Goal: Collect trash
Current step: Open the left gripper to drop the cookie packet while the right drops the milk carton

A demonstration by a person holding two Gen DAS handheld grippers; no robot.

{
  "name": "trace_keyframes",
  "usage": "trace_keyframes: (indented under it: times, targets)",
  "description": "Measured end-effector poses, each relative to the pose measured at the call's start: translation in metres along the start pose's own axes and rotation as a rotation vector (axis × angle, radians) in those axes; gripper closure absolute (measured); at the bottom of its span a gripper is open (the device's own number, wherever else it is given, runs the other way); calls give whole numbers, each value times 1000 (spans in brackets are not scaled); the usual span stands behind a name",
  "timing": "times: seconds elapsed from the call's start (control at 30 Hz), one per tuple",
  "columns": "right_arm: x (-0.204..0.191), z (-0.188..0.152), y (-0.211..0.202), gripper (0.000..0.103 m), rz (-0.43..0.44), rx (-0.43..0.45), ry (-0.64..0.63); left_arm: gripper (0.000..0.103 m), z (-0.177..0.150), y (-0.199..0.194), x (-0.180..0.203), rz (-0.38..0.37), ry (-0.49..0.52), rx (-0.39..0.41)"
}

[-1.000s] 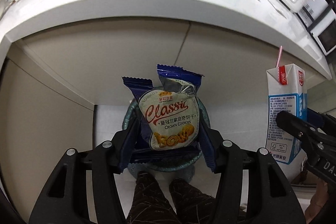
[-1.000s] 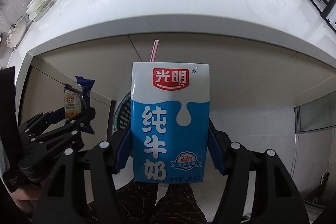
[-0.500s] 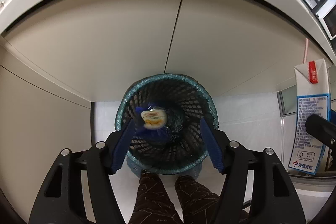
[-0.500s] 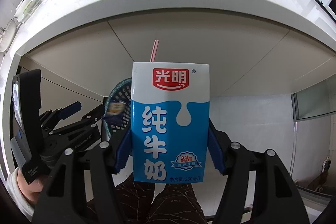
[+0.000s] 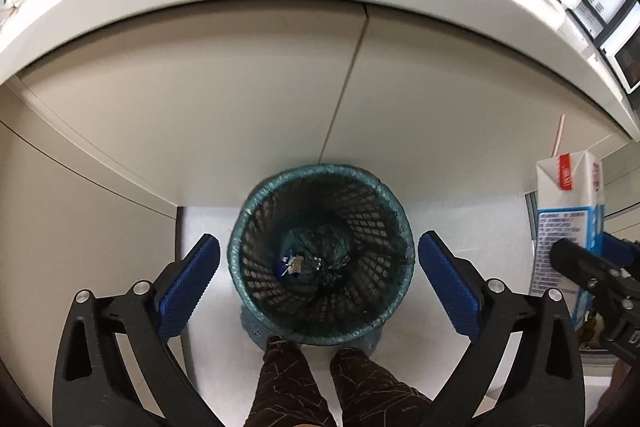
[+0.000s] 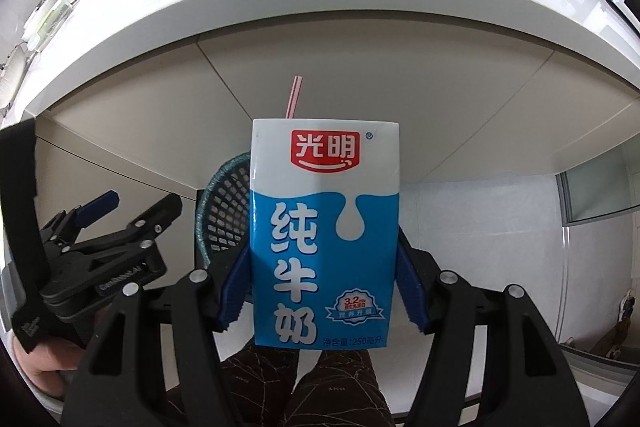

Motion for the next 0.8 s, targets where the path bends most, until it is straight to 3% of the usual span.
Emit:
trace_keyframes:
  times: [0.37, 0.8]
  targets:
    - [-45, -5, 13, 43, 49, 17, -49, 6, 28, -33, -40, 2, -9, 51]
    - [-80, -25, 37, 42, 49, -28, -88, 6, 17, -35, -81, 45, -29, 11]
Point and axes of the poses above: each gripper's, at about its wrist camera, not at the fingertips, and y roughly the way its jaws point, x to its right, z to its top, the point moved 3 cm from there along y, roughly the way its jaws point, and after that the axes turned 15 degrees about x, right-handed, at the moved point
